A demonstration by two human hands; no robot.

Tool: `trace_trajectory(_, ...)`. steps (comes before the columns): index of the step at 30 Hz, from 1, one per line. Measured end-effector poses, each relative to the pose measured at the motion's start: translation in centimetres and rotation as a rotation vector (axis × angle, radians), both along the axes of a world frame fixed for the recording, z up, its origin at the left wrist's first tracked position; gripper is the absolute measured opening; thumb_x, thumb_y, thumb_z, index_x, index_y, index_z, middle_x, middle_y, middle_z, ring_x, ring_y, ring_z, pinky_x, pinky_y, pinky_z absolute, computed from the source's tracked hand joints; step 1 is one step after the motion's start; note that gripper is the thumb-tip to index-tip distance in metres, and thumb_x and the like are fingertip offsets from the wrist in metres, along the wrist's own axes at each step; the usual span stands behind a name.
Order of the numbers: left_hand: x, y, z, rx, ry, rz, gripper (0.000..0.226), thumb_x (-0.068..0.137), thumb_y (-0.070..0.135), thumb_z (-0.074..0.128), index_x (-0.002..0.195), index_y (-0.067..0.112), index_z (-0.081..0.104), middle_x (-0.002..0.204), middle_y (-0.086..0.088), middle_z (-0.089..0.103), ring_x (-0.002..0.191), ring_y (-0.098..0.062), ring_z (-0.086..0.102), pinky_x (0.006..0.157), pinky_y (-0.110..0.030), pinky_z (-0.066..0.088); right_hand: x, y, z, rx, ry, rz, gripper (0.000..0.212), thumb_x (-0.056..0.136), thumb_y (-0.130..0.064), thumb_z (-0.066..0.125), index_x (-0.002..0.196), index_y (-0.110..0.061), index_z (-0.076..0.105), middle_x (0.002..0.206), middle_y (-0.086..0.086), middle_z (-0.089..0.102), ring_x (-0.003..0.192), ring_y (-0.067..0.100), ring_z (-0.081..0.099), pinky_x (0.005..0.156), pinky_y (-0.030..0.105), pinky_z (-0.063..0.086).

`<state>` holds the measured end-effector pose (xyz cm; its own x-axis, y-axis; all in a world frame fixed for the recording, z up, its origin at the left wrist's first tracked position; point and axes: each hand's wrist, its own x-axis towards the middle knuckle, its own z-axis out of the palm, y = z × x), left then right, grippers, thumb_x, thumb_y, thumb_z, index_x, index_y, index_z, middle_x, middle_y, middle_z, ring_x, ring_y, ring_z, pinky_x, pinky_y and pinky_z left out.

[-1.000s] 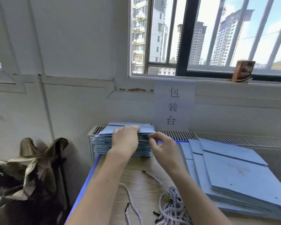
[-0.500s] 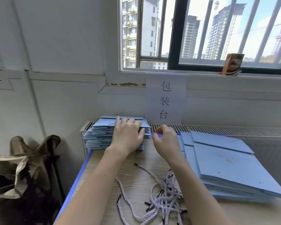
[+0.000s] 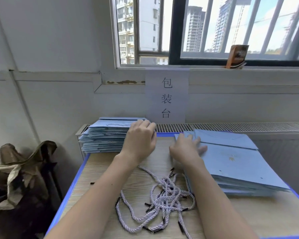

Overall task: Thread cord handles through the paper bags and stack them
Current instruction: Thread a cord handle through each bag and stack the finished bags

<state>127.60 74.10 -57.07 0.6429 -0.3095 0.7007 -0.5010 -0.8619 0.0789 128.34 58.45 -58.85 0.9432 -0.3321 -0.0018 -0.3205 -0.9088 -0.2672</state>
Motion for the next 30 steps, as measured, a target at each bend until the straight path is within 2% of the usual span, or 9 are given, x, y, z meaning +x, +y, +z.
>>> trace_trajectory(3, -0.6, -0.8, -0.2, 0.05, 0.022, -0.212, 0.02, 0.089, 0.02, 0.049, 0.086, 0.009, 0.065, 0.087, -0.003, 0.063, 0.089, -0.024, 0.056, 0.079, -0.035, 0.05, -0.1, 0.1, -0.6, -0.003, -0.053, 0.055, 0.043, 0.09, -0.018, 0.041, 0.133, -0.018, 0.045, 0.15, 0.015, 0.033, 0.146, 0.038, 0.013, 0.112, 0.063, 0.017)
trace_trajectory(6, -1.3, -1.3, -0.1, 0.107, 0.205, -0.33, 0.013, 0.093, 0.02, 0.054, 0.091, 0.013, 0.066, 0.087, 0.002, 0.063, 0.086, -0.018, 0.054, 0.078, -0.038, 0.051, 0.0, -0.2, -0.4, 0.051, -0.121, 0.139, 0.038, 0.092, -0.021, 0.052, 0.129, -0.013, 0.049, 0.144, 0.017, 0.04, 0.143, 0.033, 0.028, 0.112, 0.051, 0.028)
trace_trajectory(8, -1.6, -1.3, 0.2, 0.112, 0.319, -0.335, 0.011, 0.094, 0.023, 0.057, 0.097, 0.017, 0.066, 0.085, 0.007, 0.061, 0.081, -0.014, 0.053, 0.078, -0.037, 0.05, 0.1, -0.5, 0.1, 0.203, -0.226, 0.211, 0.033, 0.091, -0.017, 0.056, 0.123, -0.008, 0.056, 0.132, 0.018, 0.051, 0.128, 0.031, 0.047, 0.097, 0.034, 0.04)
trace_trajectory(10, -1.6, -0.8, 0.7, 0.112, 0.469, -0.31, 0.013, 0.095, 0.027, 0.059, 0.099, 0.018, 0.068, 0.08, 0.011, 0.059, 0.075, -0.01, 0.054, 0.077, -0.033, 0.049, 0.0, -1.3, 0.8, 0.384, -0.298, 0.217, 0.033, 0.09, -0.006, 0.054, 0.123, -0.007, 0.062, 0.127, 0.015, 0.06, 0.116, 0.028, 0.056, 0.082, 0.025, 0.039)
trace_trajectory(13, -1.5, 0.0, 1.2, 0.082, 0.647, -0.329, 0.013, 0.093, 0.029, 0.065, 0.09, 0.018, 0.072, 0.076, 0.011, 0.063, 0.068, 0.001, 0.055, 0.069, -0.021, 0.044, 0.0, -2.8, 1.2, 0.488, -0.321, 0.155, 0.04, 0.089, -0.001, 0.051, 0.126, -0.012, 0.063, 0.13, 0.012, 0.061, 0.116, 0.027, 0.058, 0.089, 0.03, 0.045)
trace_trajectory(16, -2.1, 0.0, 1.4, 0.097, 0.796, -0.374, 0.021, 0.087, 0.039, 0.073, 0.089, 0.018, 0.072, 0.08, 0.007, 0.067, 0.067, 0.002, 0.056, 0.062, -0.012, 0.043, 0.2, -3.6, 0.7, 0.36, -0.214, 0.142, 0.038, 0.09, -0.013, 0.056, 0.128, -0.017, 0.06, 0.132, 0.009, 0.06, 0.117, 0.031, 0.056, 0.101, 0.043, 0.047)
trace_trajectory(19, -2.7, -0.7, 1.1, 0.18, 0.936, -0.364, 0.032, 0.076, 0.051, 0.08, 0.09, 0.025, 0.07, 0.08, 0.012, 0.065, 0.07, -0.001, 0.057, 0.063, -0.019, 0.046, 0.5, -3.7, 0.4, 0.293, -0.161, 0.186, 0.036, 0.091, -0.02, 0.059, 0.126, -0.017, 0.061, 0.131, 0.007, 0.06, 0.117, 0.029, 0.057, 0.102, 0.044, 0.045)
trace_trajectory(25, -2.9, -1.3, 0.5, 0.234, 0.971, -0.377, 0.016, 0.082, 0.026, 0.077, 0.089, 0.017, 0.067, 0.079, 0.009, 0.062, 0.069, -0.006, 0.057, 0.062, -0.023, 0.048, 1.1, -4.5, -0.2, 0.31, -0.188, 0.269, 0.035, 0.09, -0.029, 0.063, 0.125, -0.022, 0.064, 0.137, 0.004, 0.056, 0.124, 0.026, 0.053, 0.101, 0.037, 0.043)
trace_trajectory(30, -2.4, -0.8, 0.7, 0.031, 0.821, -0.36, 0.009, 0.084, 0.007, 0.064, 0.081, 0.015, 0.061, 0.081, 0.002, 0.062, 0.073, -0.013, 0.057, 0.066, -0.027, 0.049, 1.1, -4.7, -0.2, 0.32, -0.195, 0.297, 0.032, 0.089, -0.031, 0.065, 0.12, -0.024, 0.065, 0.134, 0.003, 0.058, 0.121, 0.025, 0.054, 0.098, 0.038, 0.046)
